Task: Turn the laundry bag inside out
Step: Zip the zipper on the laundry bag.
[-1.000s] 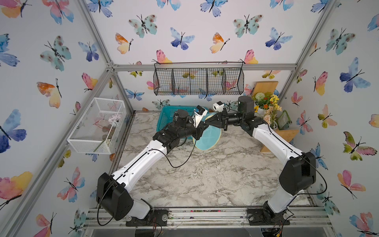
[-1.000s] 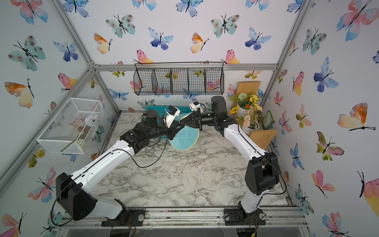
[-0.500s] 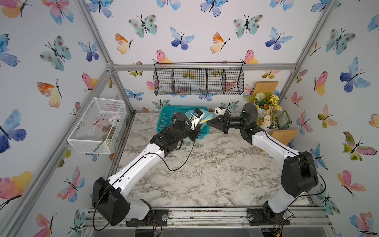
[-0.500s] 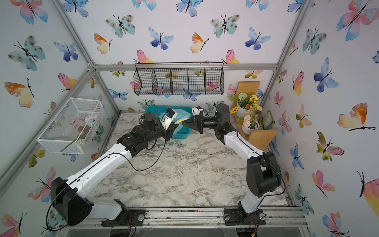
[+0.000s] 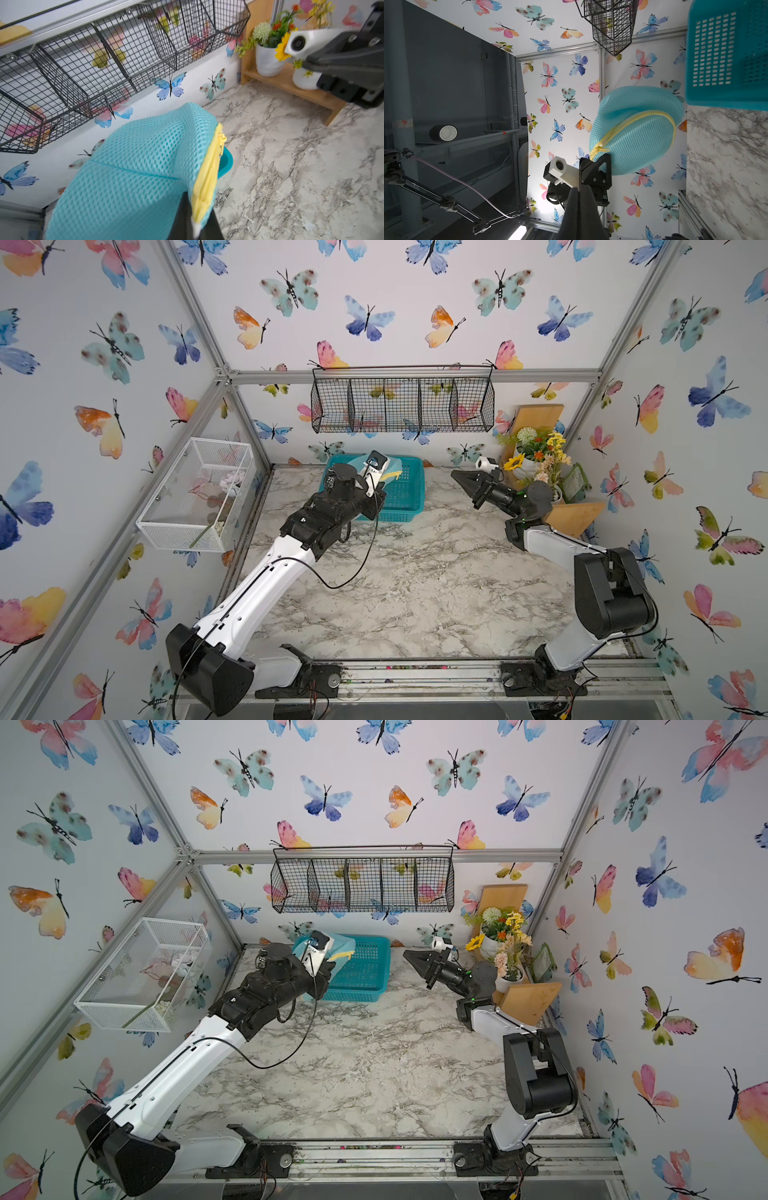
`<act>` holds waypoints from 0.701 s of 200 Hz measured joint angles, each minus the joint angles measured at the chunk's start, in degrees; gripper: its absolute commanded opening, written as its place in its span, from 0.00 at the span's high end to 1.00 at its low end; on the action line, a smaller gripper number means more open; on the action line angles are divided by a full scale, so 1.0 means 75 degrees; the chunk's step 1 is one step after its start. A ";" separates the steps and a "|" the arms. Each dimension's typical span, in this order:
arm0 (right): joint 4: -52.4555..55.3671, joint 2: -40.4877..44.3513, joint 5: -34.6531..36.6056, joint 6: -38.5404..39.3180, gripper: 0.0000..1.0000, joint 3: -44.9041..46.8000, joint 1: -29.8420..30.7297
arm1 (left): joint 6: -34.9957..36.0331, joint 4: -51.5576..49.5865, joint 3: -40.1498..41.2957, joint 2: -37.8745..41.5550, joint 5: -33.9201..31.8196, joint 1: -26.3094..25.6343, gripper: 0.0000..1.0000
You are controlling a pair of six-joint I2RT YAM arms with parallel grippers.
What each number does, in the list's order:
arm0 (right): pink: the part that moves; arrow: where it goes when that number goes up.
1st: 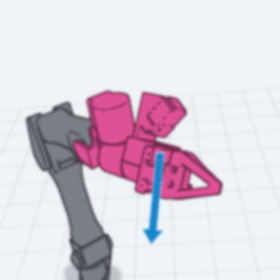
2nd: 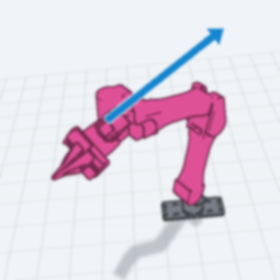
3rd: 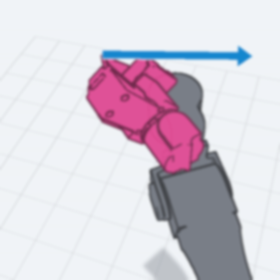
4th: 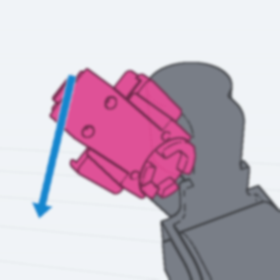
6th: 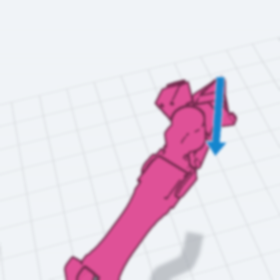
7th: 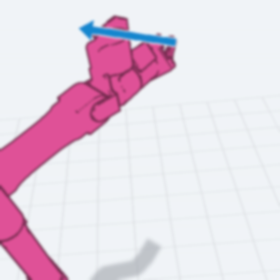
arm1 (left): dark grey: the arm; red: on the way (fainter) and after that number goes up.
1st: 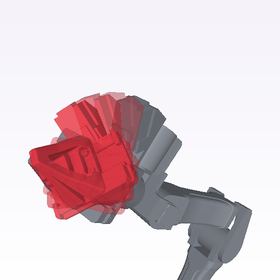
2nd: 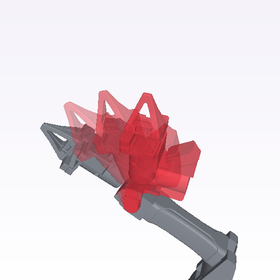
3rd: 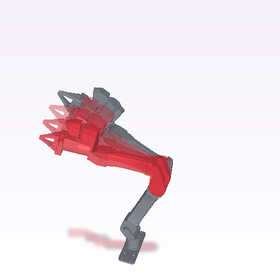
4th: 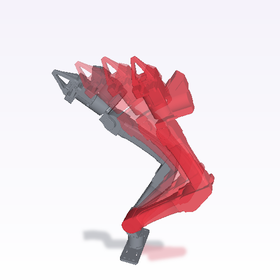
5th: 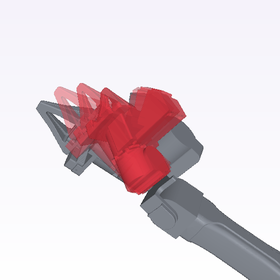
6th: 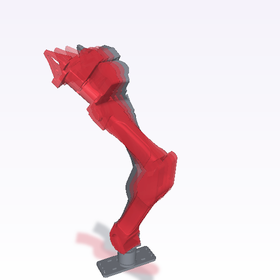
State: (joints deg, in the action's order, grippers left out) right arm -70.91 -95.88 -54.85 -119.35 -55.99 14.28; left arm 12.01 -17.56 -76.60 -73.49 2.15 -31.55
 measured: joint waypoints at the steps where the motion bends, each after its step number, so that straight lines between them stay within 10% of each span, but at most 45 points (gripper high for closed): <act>1: 0.0003 -0.0006 0.0000 -0.0003 0.98 -0.0009 0.0000 | -0.0023 -0.0003 -0.0032 0.0003 0.0035 0.0000 1.00; 25: 0.1480 -0.0236 -0.0539 0.0519 0.81 -0.1119 0.0041 | -0.0411 -0.0044 -0.0469 0.0058 0.0493 0.0017 1.00; 66: 0.8003 -0.0487 -0.0775 0.5794 0.62 -0.5569 0.0335 | -0.0962 -0.0198 -0.0752 -0.0006 0.1151 0.0221 1.00; 140: 0.9570 -0.0160 -0.0737 0.7528 0.59 -0.4479 0.1105 | -0.3139 0.0041 -0.1198 -0.0930 0.2256 0.0399 1.00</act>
State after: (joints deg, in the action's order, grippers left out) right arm 0.86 -97.08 -60.38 -62.89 -89.58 22.57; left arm -11.53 -17.26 -85.58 -80.47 19.07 -28.56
